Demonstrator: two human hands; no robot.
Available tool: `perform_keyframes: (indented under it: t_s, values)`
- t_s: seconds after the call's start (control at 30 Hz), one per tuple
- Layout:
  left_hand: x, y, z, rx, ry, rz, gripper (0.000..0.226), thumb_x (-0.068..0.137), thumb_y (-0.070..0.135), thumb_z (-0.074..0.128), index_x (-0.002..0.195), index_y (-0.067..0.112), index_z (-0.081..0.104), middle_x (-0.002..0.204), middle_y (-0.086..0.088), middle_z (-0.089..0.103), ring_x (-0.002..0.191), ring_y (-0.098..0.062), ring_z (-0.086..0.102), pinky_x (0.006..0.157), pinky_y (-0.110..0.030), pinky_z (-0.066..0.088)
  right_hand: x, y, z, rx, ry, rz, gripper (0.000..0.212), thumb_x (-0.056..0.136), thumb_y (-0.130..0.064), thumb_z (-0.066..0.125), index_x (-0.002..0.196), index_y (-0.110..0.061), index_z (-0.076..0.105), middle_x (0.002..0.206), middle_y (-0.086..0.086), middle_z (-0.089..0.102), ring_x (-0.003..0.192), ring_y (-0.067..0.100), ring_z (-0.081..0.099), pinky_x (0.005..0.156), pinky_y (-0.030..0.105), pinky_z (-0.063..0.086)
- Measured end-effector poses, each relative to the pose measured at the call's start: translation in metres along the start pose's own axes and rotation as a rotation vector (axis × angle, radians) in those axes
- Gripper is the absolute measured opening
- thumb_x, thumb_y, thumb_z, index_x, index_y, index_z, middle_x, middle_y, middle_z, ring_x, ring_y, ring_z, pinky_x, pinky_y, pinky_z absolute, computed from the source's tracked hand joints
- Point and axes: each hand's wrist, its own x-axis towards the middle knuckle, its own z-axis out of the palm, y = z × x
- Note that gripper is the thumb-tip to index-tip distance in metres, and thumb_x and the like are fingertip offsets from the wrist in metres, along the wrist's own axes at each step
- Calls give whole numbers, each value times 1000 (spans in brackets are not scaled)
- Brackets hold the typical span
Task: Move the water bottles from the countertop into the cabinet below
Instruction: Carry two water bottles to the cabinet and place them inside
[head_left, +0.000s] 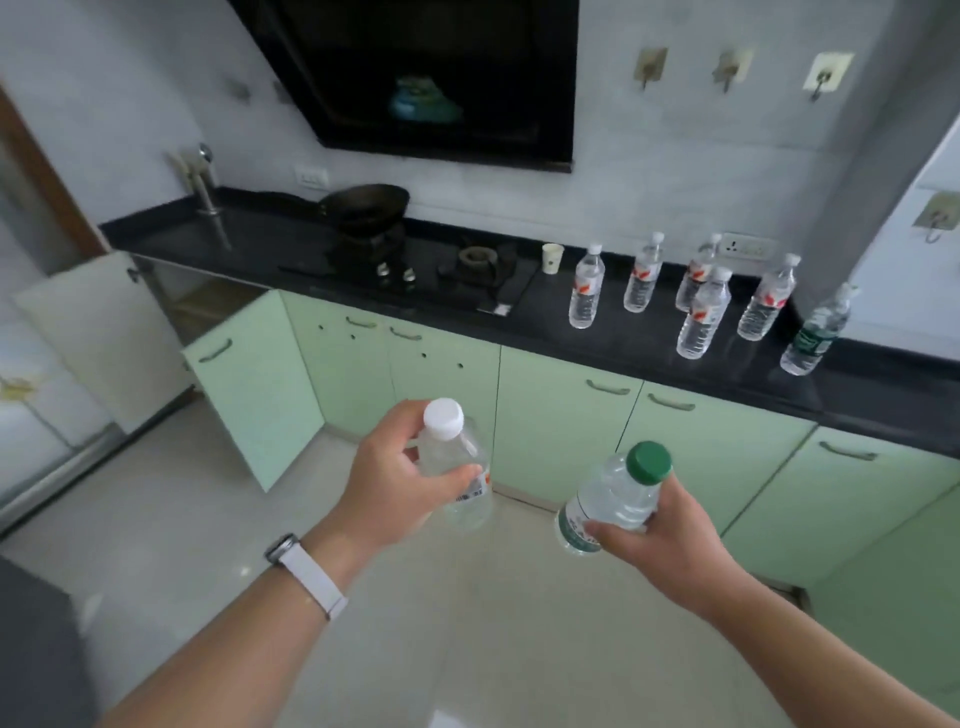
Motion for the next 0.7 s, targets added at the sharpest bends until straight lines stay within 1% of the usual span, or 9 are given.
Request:
perform_keyframes:
  t_s: [0.07, 0.1, 0.23, 0.3, 0.37, 0.4, 0.53, 0.63, 0.7]
  values:
    - [2, -2, -27, 19, 33, -20, 49, 56, 44, 85, 100, 41, 64, 101, 0, 72, 96, -18, 70, 81, -32, 59, 6, -19, 16, 26, -30, -18, 48, 68, -29, 87, 99, -42, 53, 92, -20, 71, 87, -2, 67, 84, 28, 53]
    - [4, -3, -39, 21, 55, -37, 51, 55, 44, 86, 101, 38, 64, 101, 1, 73, 96, -17, 70, 82, -33, 60, 10, -29, 24, 38, -45, -35, 48, 67, -29, 87, 99, -42, 53, 92, -21, 71, 87, -2, 67, 85, 31, 54]
    - [7, -7, -85, 22, 150, -108, 57, 56, 35, 90, 106, 29, 65, 97, 5, 75, 92, -16, 73, 80, -38, 61, 29, -70, 53, 59, -100, -111, 48, 68, -29, 88, 97, -40, 51, 93, -16, 70, 88, 3, 66, 80, 28, 52]
    - [7, -9, -105, 38, 193, -135, 54, 62, 22, 94, 108, 24, 66, 98, 1, 75, 91, -16, 73, 76, -33, 61, 42, -89, 70, 78, -131, -142, 47, 69, -27, 88, 97, -36, 51, 95, -13, 68, 89, 5, 66, 76, 24, 50]
    - [8, -11, -125, 68, 231, -153, 47, 70, 8, 91, 108, 19, 66, 97, -2, 75, 86, -12, 71, 68, -22, 57, 56, -107, 88, 110, -168, -177, 47, 69, -25, 88, 98, -35, 51, 97, -11, 68, 91, 7, 66, 74, 21, 49]
    - [9, -11, -133, 81, 249, -165, 44, 72, 6, 89, 107, 20, 66, 97, -2, 74, 82, -10, 70, 64, -17, 54, 63, -115, 97, 132, -188, -189, 48, 69, -25, 88, 100, -35, 52, 97, -11, 68, 90, 7, 66, 75, 22, 49]
    - [22, -24, -166, 120, 349, -227, 39, 74, 8, 88, 100, 28, 68, 94, -1, 75, 80, -13, 72, 58, -16, 53, 97, -141, 136, 237, -243, -211, 51, 70, -24, 88, 106, -37, 54, 97, -13, 68, 86, 0, 65, 73, 21, 49]
    - [40, -39, -187, 154, 394, -278, 42, 73, 8, 89, 99, 33, 67, 87, 12, 76, 77, -2, 71, 57, -11, 50, 132, -158, 164, 293, -297, -236, 50, 70, -21, 87, 106, -36, 55, 96, -12, 69, 84, -2, 66, 71, 18, 51]
    - [58, -48, -200, 197, 420, -308, 42, 73, 10, 89, 103, 29, 68, 86, 16, 75, 77, -1, 71, 59, -11, 50, 160, -171, 182, 318, -353, -249, 49, 71, -19, 86, 106, -35, 56, 97, -10, 69, 85, -2, 66, 74, 19, 53]
